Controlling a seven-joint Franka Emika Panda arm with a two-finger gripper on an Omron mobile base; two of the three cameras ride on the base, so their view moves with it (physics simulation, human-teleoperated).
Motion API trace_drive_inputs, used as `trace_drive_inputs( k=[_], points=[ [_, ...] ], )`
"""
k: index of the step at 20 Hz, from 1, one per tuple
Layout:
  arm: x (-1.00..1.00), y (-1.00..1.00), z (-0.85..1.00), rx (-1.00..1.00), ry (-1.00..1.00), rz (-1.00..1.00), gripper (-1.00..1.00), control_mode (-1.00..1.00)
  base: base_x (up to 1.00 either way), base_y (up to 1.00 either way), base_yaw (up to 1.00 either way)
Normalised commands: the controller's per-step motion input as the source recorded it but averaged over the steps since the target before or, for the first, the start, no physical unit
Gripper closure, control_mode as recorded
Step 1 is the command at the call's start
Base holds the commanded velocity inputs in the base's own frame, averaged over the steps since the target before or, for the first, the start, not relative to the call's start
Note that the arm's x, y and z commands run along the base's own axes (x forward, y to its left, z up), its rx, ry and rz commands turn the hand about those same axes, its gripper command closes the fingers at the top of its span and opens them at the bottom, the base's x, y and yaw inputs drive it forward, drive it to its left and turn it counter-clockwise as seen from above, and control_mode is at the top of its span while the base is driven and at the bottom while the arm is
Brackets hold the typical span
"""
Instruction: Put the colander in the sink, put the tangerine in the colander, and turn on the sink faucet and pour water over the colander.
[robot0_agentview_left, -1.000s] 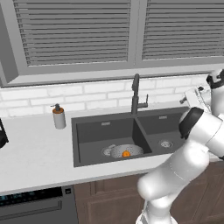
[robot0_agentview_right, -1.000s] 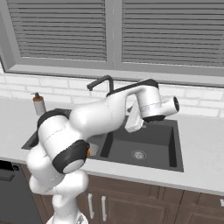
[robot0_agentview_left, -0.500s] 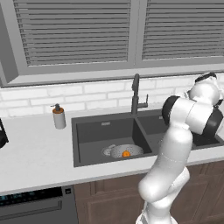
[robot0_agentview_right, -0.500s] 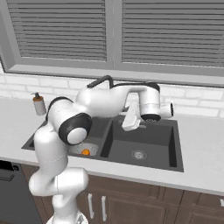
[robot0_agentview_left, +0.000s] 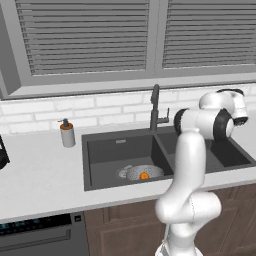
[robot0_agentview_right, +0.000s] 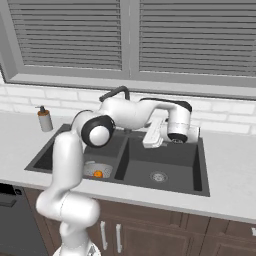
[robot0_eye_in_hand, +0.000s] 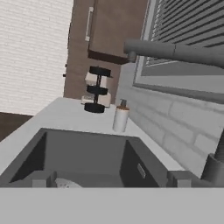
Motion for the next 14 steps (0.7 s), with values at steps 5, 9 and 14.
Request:
trace_drive_inputs(
  k=[5,9,14],
  points=[
    [0.41,0.0,-0.03,0.02,0.19,0.0,-1.0,-1.0,0.0,0.0,0.0],
    [0.04,0.27,-0.3,-0.06,0.12,0.0,-1.0,-1.0,0.0,0.0,0.0],
    [0.0,0.47,-0.2,-0.02,0.05,0.0,-1.0,-1.0,0.0,0.0,0.0]
  ],
)
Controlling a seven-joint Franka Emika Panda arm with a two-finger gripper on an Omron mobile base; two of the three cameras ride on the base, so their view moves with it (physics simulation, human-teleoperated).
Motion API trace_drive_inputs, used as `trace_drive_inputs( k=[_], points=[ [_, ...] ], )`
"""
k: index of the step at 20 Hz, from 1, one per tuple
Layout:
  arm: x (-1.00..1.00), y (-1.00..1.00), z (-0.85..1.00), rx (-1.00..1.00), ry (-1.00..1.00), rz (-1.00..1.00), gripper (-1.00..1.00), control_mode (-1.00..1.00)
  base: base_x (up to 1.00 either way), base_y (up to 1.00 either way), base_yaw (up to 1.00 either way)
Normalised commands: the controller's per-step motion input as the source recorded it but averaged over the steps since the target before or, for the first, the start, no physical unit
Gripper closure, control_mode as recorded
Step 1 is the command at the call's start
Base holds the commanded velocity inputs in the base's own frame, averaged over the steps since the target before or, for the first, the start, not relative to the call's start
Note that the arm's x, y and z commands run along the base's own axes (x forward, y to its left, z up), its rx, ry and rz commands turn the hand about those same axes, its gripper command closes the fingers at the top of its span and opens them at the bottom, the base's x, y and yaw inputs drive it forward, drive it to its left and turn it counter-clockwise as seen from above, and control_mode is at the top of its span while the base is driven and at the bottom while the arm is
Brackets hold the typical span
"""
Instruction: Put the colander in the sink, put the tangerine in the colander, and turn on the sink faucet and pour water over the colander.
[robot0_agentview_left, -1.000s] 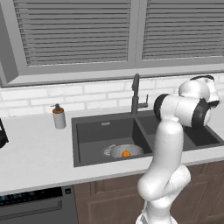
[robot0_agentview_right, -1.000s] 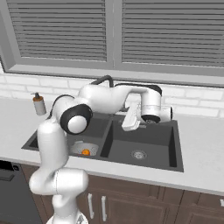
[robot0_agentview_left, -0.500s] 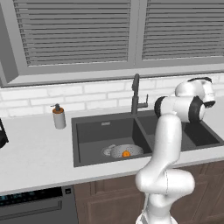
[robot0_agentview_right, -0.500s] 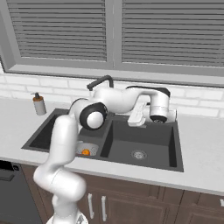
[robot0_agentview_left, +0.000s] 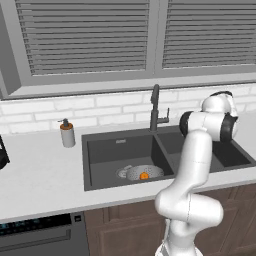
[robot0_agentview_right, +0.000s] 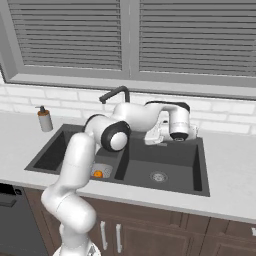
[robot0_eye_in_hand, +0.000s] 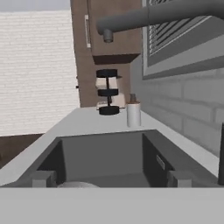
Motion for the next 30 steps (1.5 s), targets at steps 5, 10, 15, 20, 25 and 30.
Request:
trace_drive_inputs(
  k=[5,10,15,20,25,30],
  points=[
    [0.0,0.15,0.0,0.0,0.0,-0.14,-1.0,-1.0,0.0,0.0,0.0],
    [0.21,-0.04,0.0,0.03,0.01,-0.08,-1.0,-1.0,0.0,0.0,0.0],
    [0.5,-0.13,0.06,0.03,0.04,0.0,-1.0,-1.0,0.0,0.0,0.0],
    [0.6,-0.26,0.11,0.08,0.07,0.0,-1.0,-1.0,0.0,0.0,0.0],
    [0.08,0.01,0.01,0.01,0.05,0.04,-1.0,-1.0,0.0,0.0,0.0],
    [0.0,0.42,-0.03,0.0,0.12,0.05,-1.0,-1.0,0.0,0.0,0.0]
  ],
)
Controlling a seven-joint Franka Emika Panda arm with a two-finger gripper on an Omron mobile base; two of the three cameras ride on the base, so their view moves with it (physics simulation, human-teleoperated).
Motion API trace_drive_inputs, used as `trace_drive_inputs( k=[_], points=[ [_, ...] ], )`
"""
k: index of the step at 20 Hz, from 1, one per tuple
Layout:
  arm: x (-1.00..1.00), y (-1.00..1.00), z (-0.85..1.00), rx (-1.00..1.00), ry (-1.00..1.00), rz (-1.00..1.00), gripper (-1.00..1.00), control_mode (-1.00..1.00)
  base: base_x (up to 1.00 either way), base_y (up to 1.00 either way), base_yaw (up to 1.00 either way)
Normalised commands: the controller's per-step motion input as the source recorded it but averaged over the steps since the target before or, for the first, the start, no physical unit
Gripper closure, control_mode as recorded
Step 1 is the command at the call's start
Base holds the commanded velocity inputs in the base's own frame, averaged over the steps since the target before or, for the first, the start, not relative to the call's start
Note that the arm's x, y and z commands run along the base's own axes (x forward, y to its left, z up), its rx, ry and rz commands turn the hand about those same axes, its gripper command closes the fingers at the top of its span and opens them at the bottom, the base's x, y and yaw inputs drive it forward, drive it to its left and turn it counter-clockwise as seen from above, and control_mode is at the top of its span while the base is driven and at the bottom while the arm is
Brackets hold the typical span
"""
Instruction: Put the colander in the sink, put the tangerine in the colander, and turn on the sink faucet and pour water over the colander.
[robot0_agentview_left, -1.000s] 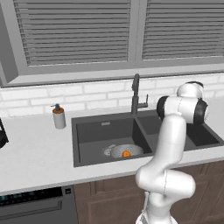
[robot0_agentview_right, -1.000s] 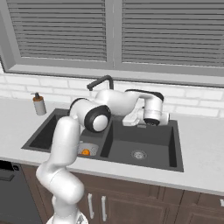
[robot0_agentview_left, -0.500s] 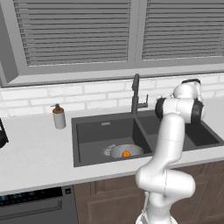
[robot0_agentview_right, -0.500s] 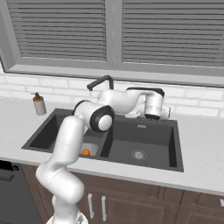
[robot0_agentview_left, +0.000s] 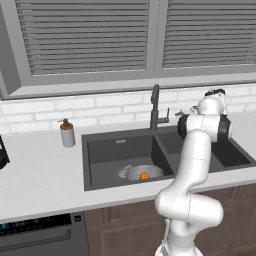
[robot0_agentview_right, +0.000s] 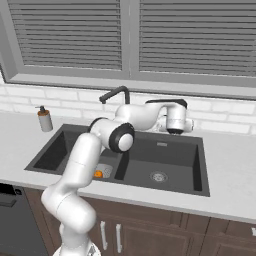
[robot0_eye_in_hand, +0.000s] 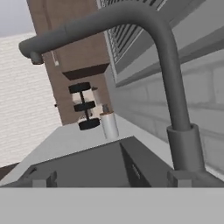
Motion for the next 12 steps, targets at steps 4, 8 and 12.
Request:
trace_drive_inputs(
  k=[4,8,12],
  points=[
    [0.0,0.86,-0.2,0.0,0.11,0.06,-1.0,-1.0,0.0,0.0,0.0],
    [0.08,0.64,-0.07,0.0,0.09,0.05,-1.0,-1.0,0.0,0.0,0.0],
    [0.11,0.07,0.0,0.0,0.0,0.0,-1.0,-1.0,0.0,0.0,0.0]
  ],
)
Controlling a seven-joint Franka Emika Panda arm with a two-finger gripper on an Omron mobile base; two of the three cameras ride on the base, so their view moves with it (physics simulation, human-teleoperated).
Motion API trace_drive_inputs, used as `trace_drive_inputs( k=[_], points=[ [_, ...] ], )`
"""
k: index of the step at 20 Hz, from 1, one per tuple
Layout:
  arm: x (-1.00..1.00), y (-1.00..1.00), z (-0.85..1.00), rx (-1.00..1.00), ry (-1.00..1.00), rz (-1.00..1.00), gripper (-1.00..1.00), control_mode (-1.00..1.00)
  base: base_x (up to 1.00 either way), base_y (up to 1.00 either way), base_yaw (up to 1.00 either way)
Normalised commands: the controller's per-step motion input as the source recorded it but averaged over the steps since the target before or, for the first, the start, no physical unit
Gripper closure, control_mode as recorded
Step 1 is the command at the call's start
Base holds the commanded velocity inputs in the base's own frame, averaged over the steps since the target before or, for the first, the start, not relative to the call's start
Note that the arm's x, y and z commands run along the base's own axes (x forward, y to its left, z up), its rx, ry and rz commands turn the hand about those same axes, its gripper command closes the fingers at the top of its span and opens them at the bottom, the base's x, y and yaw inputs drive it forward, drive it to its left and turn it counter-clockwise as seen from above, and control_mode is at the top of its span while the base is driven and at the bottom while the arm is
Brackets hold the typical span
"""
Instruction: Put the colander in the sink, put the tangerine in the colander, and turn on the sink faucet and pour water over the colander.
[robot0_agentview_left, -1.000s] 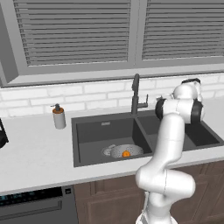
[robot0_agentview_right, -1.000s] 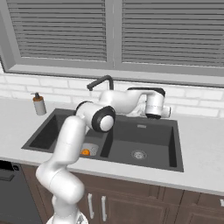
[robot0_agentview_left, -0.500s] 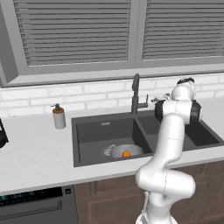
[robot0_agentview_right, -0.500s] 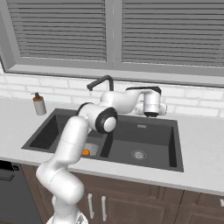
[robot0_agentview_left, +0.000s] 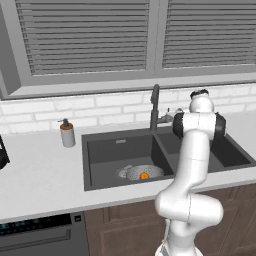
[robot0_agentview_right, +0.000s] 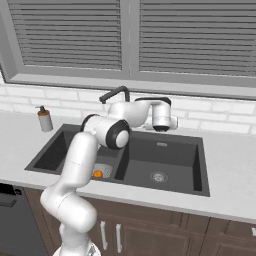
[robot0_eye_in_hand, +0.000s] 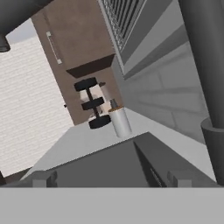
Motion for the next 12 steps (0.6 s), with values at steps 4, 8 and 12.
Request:
trace_drive_inputs(
  k=[4,8,12],
  points=[
    [0.0,-0.04,0.0,0.0,-0.01,0.0,-1.0,-1.0,0.0,0.0,0.0],
    [-0.03,-0.73,0.0,0.0,-0.16,0.0,-1.0,-1.0,0.0,0.0,0.0],
    [0.0,-0.75,0.0,0.0,-0.08,0.0,-1.0,-1.0,0.0,0.0,0.0]
  ],
)
